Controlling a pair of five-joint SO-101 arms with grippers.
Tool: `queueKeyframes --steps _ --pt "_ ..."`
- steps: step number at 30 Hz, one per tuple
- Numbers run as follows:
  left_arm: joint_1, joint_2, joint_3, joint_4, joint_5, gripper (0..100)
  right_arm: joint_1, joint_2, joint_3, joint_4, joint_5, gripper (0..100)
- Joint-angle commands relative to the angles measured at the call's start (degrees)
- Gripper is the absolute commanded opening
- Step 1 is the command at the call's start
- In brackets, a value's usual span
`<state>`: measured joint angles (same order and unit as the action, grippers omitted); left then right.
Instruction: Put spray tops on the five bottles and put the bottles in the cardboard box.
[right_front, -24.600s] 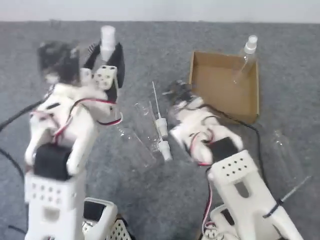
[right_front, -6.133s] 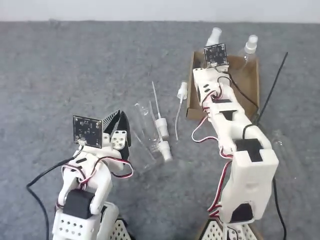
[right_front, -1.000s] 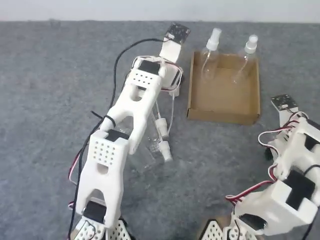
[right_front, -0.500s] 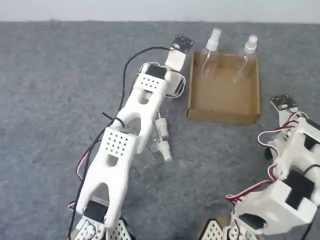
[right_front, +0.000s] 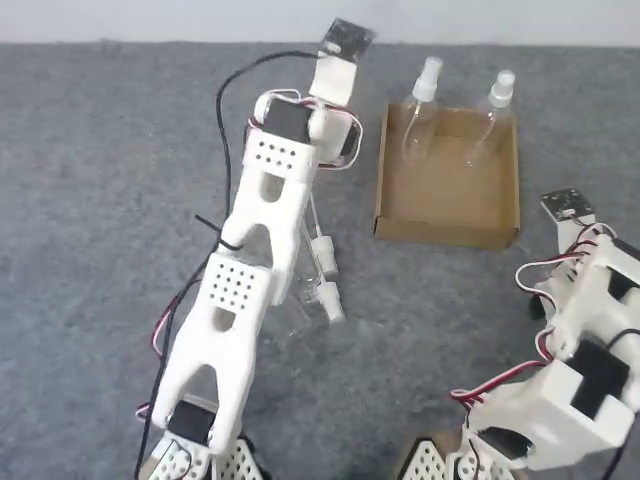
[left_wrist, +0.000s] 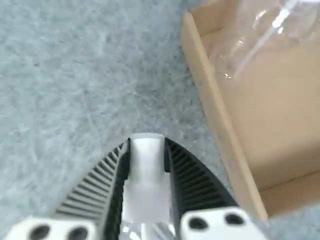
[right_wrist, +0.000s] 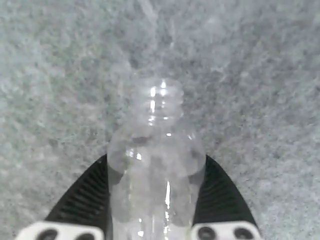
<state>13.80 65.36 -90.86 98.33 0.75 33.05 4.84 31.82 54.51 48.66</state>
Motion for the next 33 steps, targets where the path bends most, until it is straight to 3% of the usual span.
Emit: queueKeyframes --steps 1,4,11,16,20,23,26,30,33 --pt "-4.6 -14.9 3.3 2.8 0.5 1 0.9 -0.7 -0.3 -0.2 0.5 6.6" --pt "-9.3 -25.7 15.9 2.8 -0.3 1 2.5 -0.7 -0.2 0.0 0.6 6.8" --pt "-16.0 -60.9 66.5 1.3 -11.6 1 2.2 -0.5 -0.2 0.1 0.6 6.9" --pt "-24.5 -83.6 102.8 -12.1 -20.0 1 2.2 -0.4 -0.2 0.0 0.6 6.9" --pt "-29.2 -89.9 126.1 -27.3 -24.1 1 2.2 -0.4 -0.2 0.0 0.6 6.9" --pt "-29.5 -87.1 135.4 -37.5 -24.8 1 2.2 -0.4 -0.2 0.0 0.6 6.9" --pt "-29.4 -81.4 136.8 -43.7 -25.1 1 2.2 -0.4 -0.2 0.0 0.6 6.9" --pt "-29.3 -71.4 133.1 -46.5 -25.1 3 2.2 -0.4 -0.2 0.0 0.6 6.9" --pt "-29.3 -64.9 129.0 -46.3 -25.3 11 2.2 -0.4 -0.2 0.0 0.6 6.9"
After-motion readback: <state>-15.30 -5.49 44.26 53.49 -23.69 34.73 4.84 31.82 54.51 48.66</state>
